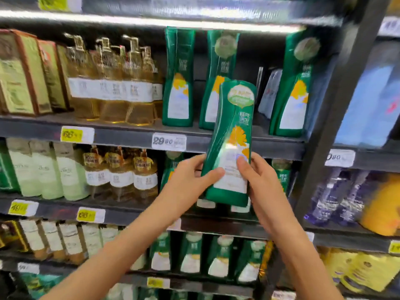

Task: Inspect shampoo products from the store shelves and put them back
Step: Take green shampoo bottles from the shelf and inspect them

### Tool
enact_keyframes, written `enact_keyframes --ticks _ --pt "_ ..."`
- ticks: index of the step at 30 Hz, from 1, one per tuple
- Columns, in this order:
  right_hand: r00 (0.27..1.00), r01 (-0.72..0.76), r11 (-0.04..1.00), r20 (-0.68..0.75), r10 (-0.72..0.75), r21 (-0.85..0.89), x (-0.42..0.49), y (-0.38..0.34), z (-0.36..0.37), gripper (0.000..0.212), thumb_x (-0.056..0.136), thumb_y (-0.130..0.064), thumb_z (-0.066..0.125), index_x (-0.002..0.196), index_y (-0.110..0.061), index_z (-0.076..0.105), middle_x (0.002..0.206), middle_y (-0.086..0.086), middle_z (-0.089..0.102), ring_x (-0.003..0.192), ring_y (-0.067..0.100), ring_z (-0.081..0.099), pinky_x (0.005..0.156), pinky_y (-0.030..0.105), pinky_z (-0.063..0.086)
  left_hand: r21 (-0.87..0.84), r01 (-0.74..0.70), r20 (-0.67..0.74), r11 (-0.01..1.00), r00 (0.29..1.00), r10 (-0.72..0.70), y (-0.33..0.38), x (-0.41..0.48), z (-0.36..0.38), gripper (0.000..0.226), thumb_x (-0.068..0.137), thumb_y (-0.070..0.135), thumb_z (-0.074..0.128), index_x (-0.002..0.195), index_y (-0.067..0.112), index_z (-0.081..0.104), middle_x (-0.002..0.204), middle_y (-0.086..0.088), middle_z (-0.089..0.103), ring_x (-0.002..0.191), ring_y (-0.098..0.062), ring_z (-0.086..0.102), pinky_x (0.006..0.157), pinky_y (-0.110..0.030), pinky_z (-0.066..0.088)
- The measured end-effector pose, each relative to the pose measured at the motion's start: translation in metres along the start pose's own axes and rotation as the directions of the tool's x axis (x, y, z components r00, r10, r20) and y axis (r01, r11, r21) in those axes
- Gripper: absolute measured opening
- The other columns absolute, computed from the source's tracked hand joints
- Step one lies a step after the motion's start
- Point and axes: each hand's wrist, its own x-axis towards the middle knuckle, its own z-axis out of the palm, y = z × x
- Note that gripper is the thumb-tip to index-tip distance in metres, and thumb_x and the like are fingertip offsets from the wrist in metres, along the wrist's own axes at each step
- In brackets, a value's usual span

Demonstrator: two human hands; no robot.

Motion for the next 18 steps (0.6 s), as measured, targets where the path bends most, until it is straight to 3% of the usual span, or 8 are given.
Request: enact_keyframes --ticks 2,6,10,12,14,15,18 --pt "0.997 0.025 0.999 -0.074 -0.027 -0.027 0.024 -0.016 -0.007 0.026 0.093 -0.025 0.055 0.112 -0.008 0.061 0.11 0.01 0.07 0.106 0.029 0.064 0.096 0.047 0.049 0.012 -0.028 0.034 1.0 0.999 0.028 0.013 0.028 0.001 0.015 0.091 0.013 0.057 0.101 0.02 0.064 0.101 0.001 0.071 0.088 -0.004 0.065 0.079 -0.017 0.052" --pt "0.987 0.048 0.993 -0.145 -0.064 -0.111 0.065 -0.043 -0.024 0.029 0.095 -0.022 0.054 0.116 -0.002 0.06 0.115 0.017 0.066 0.111 0.034 0.06 0.1 0.05 0.045 0.07 -0.078 0.109 0.995 0.992 0.07 0.031 0.076 0.009 0.023 0.093 0.014 0.055 0.113 0.008 0.062 0.108 -0.006 0.069 0.095 -0.014 0.066 0.086 -0.024 0.05" --pt "0.99 0.027 0.978 -0.128 -0.054 -0.205 0.093 -0.058 -0.041 0.031 0.096 -0.024 0.053 0.113 0.002 0.059 0.121 0.029 0.058 0.113 0.041 0.055 0.101 0.054 0.043 0.162 -0.103 0.138 0.981 0.987 0.081 0.037 0.111 0.016 0.009 0.092 0.021 0.056 0.095 0.018 0.063 0.088 -0.001 0.067 0.08 -0.012 0.061 0.068 -0.016 0.047" --pt "0.988 0.039 0.963 -0.134 -0.077 -0.265 0.102 -0.061 -0.046 0.029 0.097 -0.026 0.051 0.109 0.0 0.059 0.112 0.024 0.062 0.102 0.035 0.06 0.088 0.044 0.05 0.168 -0.109 0.137 0.98 0.987 0.087 0.037 0.125 0.019 0.004 0.092 0.021 0.055 0.094 0.02 0.059 0.082 0.0 0.063 0.073 -0.006 0.057 0.061 -0.012 0.041" --pt "0.984 0.063 0.947 -0.137 -0.111 -0.315 0.109 -0.062 -0.047 0.026 0.098 -0.026 0.05 0.111 -0.005 0.057 0.101 0.011 0.059 0.093 0.022 0.055 0.076 0.029 0.045 0.185 -0.155 0.127 0.971 0.983 0.133 0.037 0.136 0.021 0.012 0.093 0.015 0.054 0.104 0.019 0.055 0.082 0.005 0.062 0.066 0.008 0.057 0.06 -0.004 0.041" --pt "0.984 0.073 0.941 -0.132 -0.123 -0.329 0.113 -0.061 -0.048 0.028 0.098 -0.026 0.05 0.116 -0.005 0.055 0.102 0.007 0.056 0.095 0.019 0.053 0.077 0.027 0.043 0.189 -0.169 0.123 0.967 0.981 0.147 0.035 0.14 0.023 0.016 0.093 0.012 0.053 0.109 0.013 0.055 0.089 0.004 0.064 0.072 0.009 0.059 0.066 -0.006 0.045" --pt "0.98 0.108 0.93 -0.117 -0.158 -0.352 0.123 -0.059 -0.048 0.036 0.098 -0.022 0.05 0.128 -0.003 0.046 0.107 0.002 0.052 0.1 0.014 0.049 0.08 0.021 0.041 0.198 -0.175 0.073 0.965 0.984 0.163 0.026 0.15 0.029 0.032 0.092 0.008 0.051 0.123 0.002 0.05 0.118 -0.011 0.061 0.107 -0.021 0.058 0.093 -0.032 0.046"
